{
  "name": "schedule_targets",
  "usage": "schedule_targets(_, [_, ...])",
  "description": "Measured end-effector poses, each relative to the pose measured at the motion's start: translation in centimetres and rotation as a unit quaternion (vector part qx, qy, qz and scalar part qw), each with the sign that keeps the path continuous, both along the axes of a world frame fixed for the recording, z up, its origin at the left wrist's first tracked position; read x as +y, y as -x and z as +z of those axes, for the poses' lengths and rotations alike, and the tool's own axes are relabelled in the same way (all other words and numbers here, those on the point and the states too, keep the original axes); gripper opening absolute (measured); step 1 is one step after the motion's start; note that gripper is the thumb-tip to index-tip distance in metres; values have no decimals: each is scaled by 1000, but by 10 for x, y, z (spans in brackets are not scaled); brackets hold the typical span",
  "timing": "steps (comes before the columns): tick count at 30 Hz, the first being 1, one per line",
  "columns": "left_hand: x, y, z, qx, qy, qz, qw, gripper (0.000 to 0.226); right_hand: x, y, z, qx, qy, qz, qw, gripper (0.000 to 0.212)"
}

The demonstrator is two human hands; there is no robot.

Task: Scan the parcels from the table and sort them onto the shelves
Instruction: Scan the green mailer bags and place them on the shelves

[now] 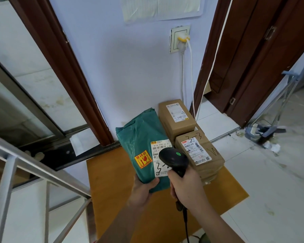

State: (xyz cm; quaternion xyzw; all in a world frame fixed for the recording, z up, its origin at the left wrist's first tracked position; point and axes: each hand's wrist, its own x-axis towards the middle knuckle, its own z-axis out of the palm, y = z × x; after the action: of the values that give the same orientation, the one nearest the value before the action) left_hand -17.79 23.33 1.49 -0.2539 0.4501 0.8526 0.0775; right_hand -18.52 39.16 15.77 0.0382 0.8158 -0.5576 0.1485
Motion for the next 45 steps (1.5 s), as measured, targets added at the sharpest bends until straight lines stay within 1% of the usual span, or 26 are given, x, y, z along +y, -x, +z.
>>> schedule_targets(4, [-2,-3,-6,-8,2,-3,1000,92,-2,-8,3,-8,-4,-13,1000,27])
schedule_targets(6, [-2,-6,-9,-4,-5,-4,1000,94,-2,-13,4,-18,-8,-20,1000,29])
schedule_targets(9, [-2,-13,-8,-8,-37,-2,999,87,0,-23,4,-27,-23,-14,999,25])
schedule_targets(11, [-2,-19,-7,-6,-58,-2,998,87,2,-29,5,-28,-36,5,999,22])
schedule_targets(13, [-1,-26,-1,-3,-61,0,998,87,3,-35,8,-25,-45,20,998,23])
schedule_targets(16, [2,-40,8,11,-46,7,999,81,8,-44,13,-5,-54,36,998,24])
schedule_targets(19, [3,-57,19,22,-68,19,997,80,19,-55,17,19,-58,68,996,26])
schedule_targets(21, [6,-71,25,34,-83,33,995,74,30,-63,19,29,-60,98,993,27])
schedule_targets(25, [25,-110,36,42,-71,90,993,73,55,-86,25,58,-61,181,980,37])
schedule_targets(28, [44,-145,44,58,-69,112,990,69,78,-111,26,66,-62,225,970,35])
schedule_targets(34, [78,-226,49,76,-61,128,987,74,108,-157,31,58,-38,248,966,32])
schedule_targets(36, [83,-254,51,69,-50,143,986,77,107,-171,39,63,-28,265,962,34])
schedule_targets(40, [78,-307,67,70,-21,199,977,72,88,-202,55,81,-18,316,945,33])
schedule_targets(43, [65,-348,81,87,-33,256,962,73,64,-226,65,91,-10,363,927,35])
schedule_targets(45, [53,-378,90,96,-32,298,949,71,45,-242,71,91,-14,402,911,29])
